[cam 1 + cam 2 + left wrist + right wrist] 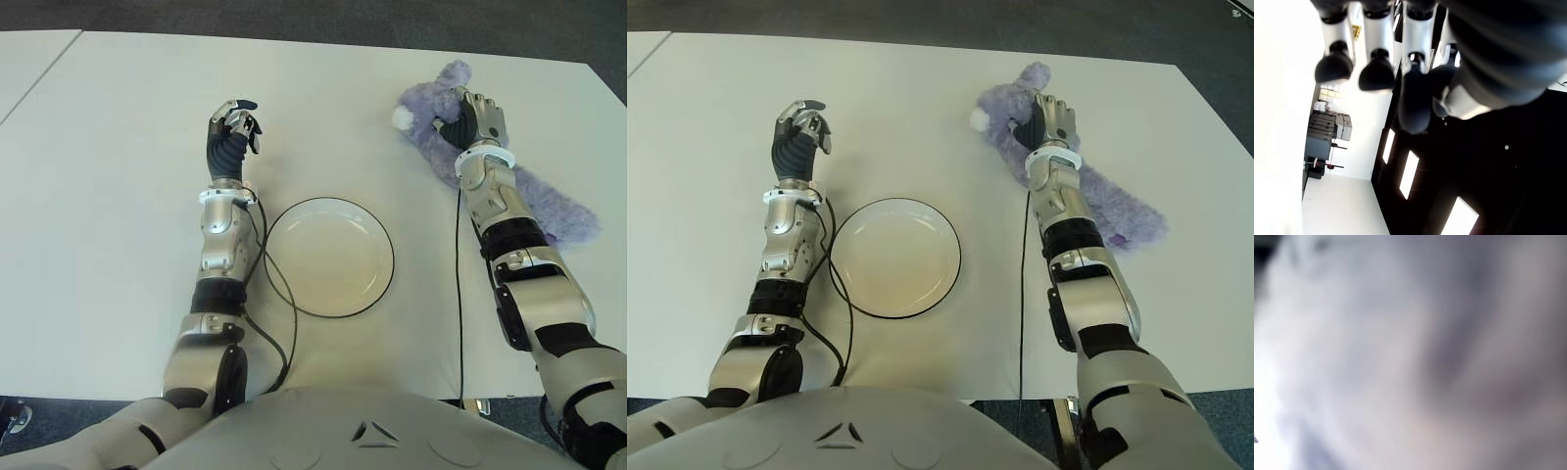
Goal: Put the doll into the plate.
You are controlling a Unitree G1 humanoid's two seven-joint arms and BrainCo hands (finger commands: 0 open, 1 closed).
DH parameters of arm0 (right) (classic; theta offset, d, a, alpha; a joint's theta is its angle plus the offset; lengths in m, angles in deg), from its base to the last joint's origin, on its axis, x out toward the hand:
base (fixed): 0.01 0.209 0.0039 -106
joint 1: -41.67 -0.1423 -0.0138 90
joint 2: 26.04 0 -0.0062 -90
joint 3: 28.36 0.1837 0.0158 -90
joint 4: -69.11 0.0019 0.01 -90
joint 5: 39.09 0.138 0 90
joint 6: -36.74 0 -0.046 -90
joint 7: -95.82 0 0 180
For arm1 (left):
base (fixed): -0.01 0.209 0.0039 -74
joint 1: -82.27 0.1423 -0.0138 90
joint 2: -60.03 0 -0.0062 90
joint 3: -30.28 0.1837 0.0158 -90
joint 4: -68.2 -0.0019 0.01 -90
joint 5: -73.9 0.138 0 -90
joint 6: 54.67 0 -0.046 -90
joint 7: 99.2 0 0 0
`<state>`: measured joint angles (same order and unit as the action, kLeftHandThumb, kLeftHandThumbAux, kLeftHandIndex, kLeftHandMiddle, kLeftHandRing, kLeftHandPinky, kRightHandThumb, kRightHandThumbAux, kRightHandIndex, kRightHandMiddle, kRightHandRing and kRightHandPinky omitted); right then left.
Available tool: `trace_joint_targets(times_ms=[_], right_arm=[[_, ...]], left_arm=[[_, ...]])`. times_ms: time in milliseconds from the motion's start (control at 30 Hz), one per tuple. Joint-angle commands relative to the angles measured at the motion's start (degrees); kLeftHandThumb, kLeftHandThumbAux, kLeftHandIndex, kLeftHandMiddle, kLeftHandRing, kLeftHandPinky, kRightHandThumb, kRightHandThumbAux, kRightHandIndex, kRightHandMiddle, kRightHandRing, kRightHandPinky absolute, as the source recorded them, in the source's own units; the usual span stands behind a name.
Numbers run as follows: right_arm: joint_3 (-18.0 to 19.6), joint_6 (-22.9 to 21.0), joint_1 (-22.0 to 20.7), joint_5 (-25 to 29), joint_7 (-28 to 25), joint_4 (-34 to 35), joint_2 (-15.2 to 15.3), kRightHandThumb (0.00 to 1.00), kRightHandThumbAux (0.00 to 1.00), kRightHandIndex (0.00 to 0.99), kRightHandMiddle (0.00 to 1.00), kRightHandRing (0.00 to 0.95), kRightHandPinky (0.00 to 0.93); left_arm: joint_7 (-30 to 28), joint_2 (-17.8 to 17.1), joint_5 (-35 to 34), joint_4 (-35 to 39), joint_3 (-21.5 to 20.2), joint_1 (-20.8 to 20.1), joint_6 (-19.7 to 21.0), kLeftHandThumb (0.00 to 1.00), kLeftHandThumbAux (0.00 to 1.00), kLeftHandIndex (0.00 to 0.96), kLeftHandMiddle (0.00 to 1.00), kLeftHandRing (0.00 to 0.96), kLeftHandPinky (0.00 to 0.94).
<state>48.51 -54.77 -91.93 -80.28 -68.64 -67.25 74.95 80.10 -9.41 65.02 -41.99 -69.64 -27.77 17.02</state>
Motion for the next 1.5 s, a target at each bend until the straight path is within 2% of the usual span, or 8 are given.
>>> trace_joint_targets(times_ms=[33, 267, 467, 1000, 1233, 1500], right_arm=[[-1.3, 0.3, 1.8, 1.4, -0.6, -3.6, -1.1, 0.934, 0.661, 0.404, 0.48, 0.527, 0.713], [-0.2, 1.0, 1.5, 3.5, 3.7, -5.4, -2.0, 0.951, 0.661, 0.385, 0.489, 0.515, 0.789], [0.9, 4.9, 1.5, 6.1, 6.1, -7.0, -2.5, 0.953, 0.66, 0.38, 0.496, 0.519, 0.849], [2.0, 7.5, 0.7, 9.3, 10.2, -8.3, -3.3, 0.954, 0.659, 0.384, 0.505, 0.521, 0.87], [3.3, 9.6, -0.8, 10.7, 11.3, -4.1, -3.0, 0.954, 0.658, 0.386, 0.508, 0.523, 0.878], [4.8, 11.7, 0.3, 12.9, 10.3, 3.1, -2.8, 0.955, 0.657, 0.388, 0.512, 0.526, 0.881]], left_arm=[[1.0, 0.1, 0.4, 0.3, 0.4, 1.1, 1.1, 0.717, 0.7, 0.444, 0.827, 0.818, 0.811], [0.3, 0.0, -0.3, -0.1, 0.2, 0.9, 0.7, 0.717, 0.7, 0.444, 0.828, 0.821, 0.814], [0.6, -0.3, 0.3, -0.5, 0.2, 0.8, 0.5, 0.717, 0.7, 0.444, 0.827, 0.82, 0.807], [0.1, -0.5, -0.2, -1.4, 0.0, 0.5, 0.4, 0.717, 0.7, 0.444, 0.825, 0.817, 0.813], [0.3, -0.6, -0.7, -3.8, -0.6, -0.4, 0.7, 0.719, 0.699, 0.445, 0.815, 0.808, 0.801], [1.4, -1.5, 0.1, -9.1, -1.6, -2.9, -0.1, 0.719, 0.699, 0.445, 0.8, 0.799, 0.789]])
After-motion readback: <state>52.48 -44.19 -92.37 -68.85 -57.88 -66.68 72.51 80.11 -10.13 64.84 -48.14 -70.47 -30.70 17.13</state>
